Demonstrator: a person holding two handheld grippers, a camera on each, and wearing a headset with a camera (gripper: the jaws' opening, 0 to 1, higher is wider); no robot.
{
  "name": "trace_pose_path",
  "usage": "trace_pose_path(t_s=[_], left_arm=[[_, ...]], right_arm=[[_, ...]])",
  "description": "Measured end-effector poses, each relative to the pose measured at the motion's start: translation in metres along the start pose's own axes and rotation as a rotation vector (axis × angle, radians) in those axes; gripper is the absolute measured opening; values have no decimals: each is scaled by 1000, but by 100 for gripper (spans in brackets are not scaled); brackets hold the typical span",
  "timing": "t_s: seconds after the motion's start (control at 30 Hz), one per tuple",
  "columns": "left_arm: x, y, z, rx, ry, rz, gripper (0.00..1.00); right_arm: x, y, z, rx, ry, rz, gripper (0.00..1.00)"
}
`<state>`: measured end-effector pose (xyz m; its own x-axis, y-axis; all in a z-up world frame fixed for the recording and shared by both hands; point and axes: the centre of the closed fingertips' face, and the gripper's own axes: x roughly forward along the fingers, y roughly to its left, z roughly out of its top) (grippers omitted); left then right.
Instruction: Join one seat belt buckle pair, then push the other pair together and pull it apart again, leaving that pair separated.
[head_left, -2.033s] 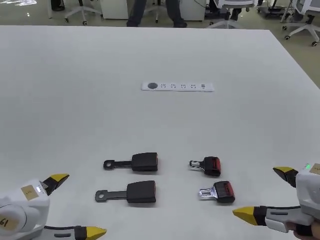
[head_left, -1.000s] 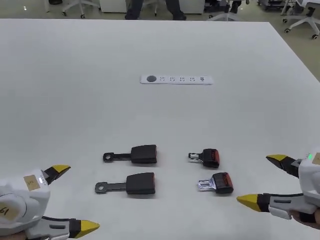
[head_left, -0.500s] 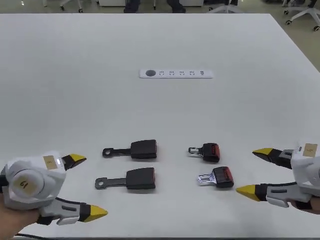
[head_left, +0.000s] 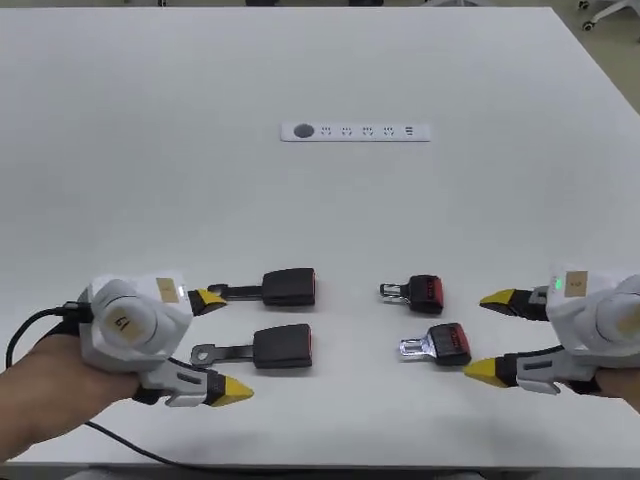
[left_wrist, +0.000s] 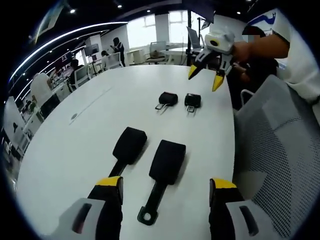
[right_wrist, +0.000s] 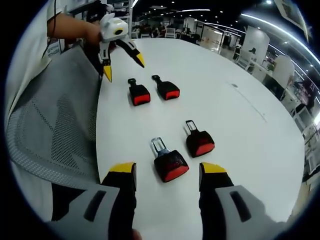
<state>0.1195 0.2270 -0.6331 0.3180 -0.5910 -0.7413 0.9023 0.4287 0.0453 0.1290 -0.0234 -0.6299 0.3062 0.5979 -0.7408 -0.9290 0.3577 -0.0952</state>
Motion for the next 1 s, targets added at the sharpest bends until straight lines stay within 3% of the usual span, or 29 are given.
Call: trace_pose_path(t_s=[0.1,0.3,0.63,0.73,1.0], left_arm=[[6,-3,-1,11,11,-23,67],[18,-5,-8,42,50,-54,66],[32,-8,-1,66,70,-92,59],[35,-13,-3,98,102,-120,53],[46,-5,-4,116,115,-139,50]], right_arm=[[9,0,-5,-5,8,26,43],[17,-2,-8,-45,40,57,43],[34,0,-10,-88,82,133,39],[35,1,-12,-99,91,149,39],[45,-2,-23,-130,127,180,39]])
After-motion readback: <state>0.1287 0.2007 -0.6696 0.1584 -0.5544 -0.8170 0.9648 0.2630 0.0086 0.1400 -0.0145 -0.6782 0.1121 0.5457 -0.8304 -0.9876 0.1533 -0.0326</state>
